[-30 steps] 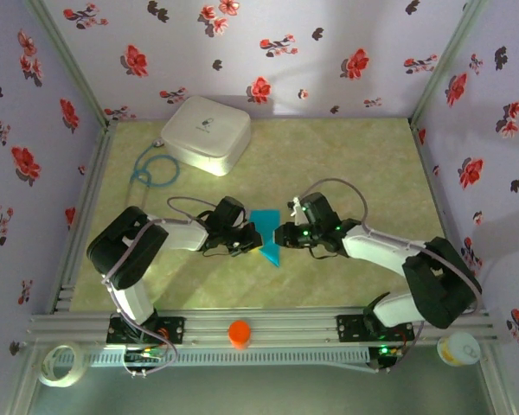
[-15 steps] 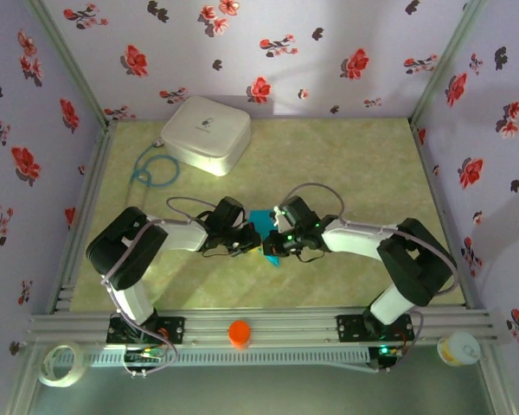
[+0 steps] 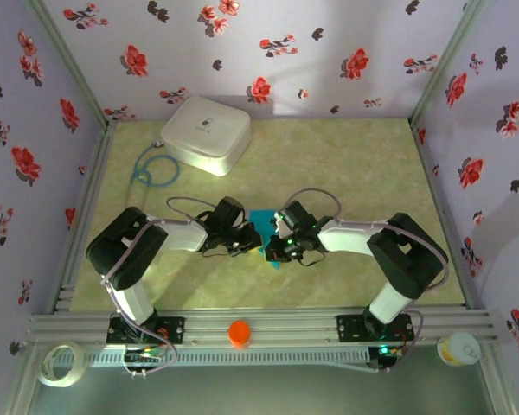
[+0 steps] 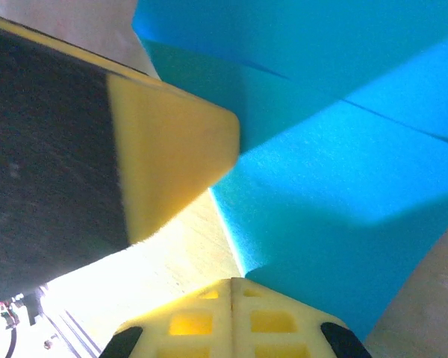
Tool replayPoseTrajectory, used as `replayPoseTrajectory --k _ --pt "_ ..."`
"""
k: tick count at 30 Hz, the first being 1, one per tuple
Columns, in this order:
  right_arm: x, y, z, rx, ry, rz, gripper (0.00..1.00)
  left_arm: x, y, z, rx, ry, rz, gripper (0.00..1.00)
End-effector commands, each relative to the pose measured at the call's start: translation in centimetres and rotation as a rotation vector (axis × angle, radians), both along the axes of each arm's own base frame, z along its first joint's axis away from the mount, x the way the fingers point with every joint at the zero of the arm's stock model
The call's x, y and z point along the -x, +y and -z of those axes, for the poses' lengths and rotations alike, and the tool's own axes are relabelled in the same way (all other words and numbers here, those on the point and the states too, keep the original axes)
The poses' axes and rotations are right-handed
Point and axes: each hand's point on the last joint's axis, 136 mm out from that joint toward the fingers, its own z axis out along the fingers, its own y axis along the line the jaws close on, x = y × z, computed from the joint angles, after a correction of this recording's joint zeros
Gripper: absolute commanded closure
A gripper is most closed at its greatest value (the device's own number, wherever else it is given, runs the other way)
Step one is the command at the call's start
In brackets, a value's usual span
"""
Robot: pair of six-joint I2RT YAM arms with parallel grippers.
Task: Fold a paper plane with a square sheet of paper (pick it up from the middle)
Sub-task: Third fold the triangle at the center of the table.
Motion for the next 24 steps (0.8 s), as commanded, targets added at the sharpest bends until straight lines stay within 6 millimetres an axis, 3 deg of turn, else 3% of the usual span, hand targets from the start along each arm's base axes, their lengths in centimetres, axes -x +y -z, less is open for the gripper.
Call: replayPoseTrajectory --k 1,24 --pt "0.9 -0.9 0.8 0.022 0.022 0.008 0.94 0.6 1.6 1.4 -0.067 0.014 -0.014 1.00" --pt "3.7 -4.0 1.6 0.004 0.068 0.135 0.93 0.6 2.2 2.0 -0.078 0.028 -0.030 1.00"
